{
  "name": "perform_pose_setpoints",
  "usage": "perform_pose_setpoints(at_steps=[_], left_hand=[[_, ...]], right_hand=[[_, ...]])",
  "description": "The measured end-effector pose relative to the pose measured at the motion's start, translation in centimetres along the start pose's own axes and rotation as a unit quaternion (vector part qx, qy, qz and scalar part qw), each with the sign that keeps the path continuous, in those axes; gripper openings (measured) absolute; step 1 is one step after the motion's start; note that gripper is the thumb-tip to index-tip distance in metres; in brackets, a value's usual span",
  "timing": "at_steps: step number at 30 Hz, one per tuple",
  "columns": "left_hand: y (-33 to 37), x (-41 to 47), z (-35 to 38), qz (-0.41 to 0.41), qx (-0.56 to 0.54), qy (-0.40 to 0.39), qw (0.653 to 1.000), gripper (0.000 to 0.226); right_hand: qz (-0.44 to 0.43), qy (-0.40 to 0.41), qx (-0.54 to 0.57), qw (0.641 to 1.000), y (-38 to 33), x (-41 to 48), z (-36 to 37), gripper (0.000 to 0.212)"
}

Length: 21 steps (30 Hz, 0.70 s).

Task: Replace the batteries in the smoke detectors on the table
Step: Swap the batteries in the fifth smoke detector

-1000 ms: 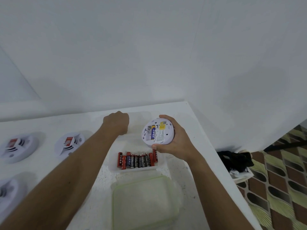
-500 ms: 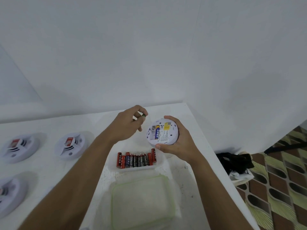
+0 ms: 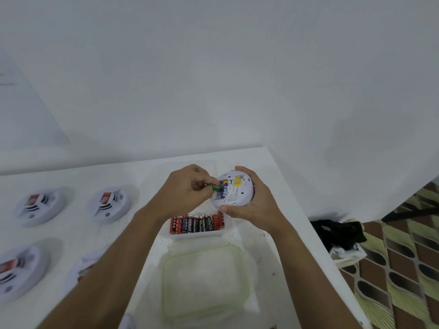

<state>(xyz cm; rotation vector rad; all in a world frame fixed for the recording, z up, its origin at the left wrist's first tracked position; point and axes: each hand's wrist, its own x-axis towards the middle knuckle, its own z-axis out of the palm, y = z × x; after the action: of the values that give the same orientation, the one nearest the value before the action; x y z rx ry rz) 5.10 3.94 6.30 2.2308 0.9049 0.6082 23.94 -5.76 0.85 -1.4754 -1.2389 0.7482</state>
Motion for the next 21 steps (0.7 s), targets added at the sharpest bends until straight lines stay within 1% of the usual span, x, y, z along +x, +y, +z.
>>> perform_pose_setpoints(at_steps=[3,5,8,11,15,18,21], left_hand=[[0.3,-0.8,-0.6,0.0,-0.023,-0.05,0.998,0.021],[0.4,-1.2,-0.9,-0.016,-0.083,-0.078,0.993,0.018],[0.3,-1.7,-0.6,-0.034,-0.124,-0.062,0.99,0.017],[0.2,-2.8,-0.2,-0.057,-0.166,-0.054,0.983,0.024],[0.4,-4.7,0.7,-0.089,-0.277,-0.079,0.954,0.03],[0.7,-6.2,1.5,-0.116,-0.361,-0.101,0.92,0.035],[1.0,-7.3,2.3,-0.137,-0.435,-0.067,0.887,0.038]], right_hand=[[0.001,-0.004,0.003,1.0,-0.1,-0.4,-0.2,0.094],[0.001,-0.012,0.005,1.0,-0.3,-0.9,-0.2,0.093],[-0.005,-0.015,0.012,1.0,-0.7,-1.6,0.0,0.09],[-0.013,-0.01,0.026,1.0,-1.1,-2.3,0.1,0.086],[-0.012,-0.02,0.069,0.997,-1.5,-3.2,0.0,0.084],[-0.007,-0.026,0.087,0.996,-1.7,-3.9,-0.1,0.084],[-0.006,-0.038,0.094,0.995,-1.8,-4.6,0.0,0.087]])
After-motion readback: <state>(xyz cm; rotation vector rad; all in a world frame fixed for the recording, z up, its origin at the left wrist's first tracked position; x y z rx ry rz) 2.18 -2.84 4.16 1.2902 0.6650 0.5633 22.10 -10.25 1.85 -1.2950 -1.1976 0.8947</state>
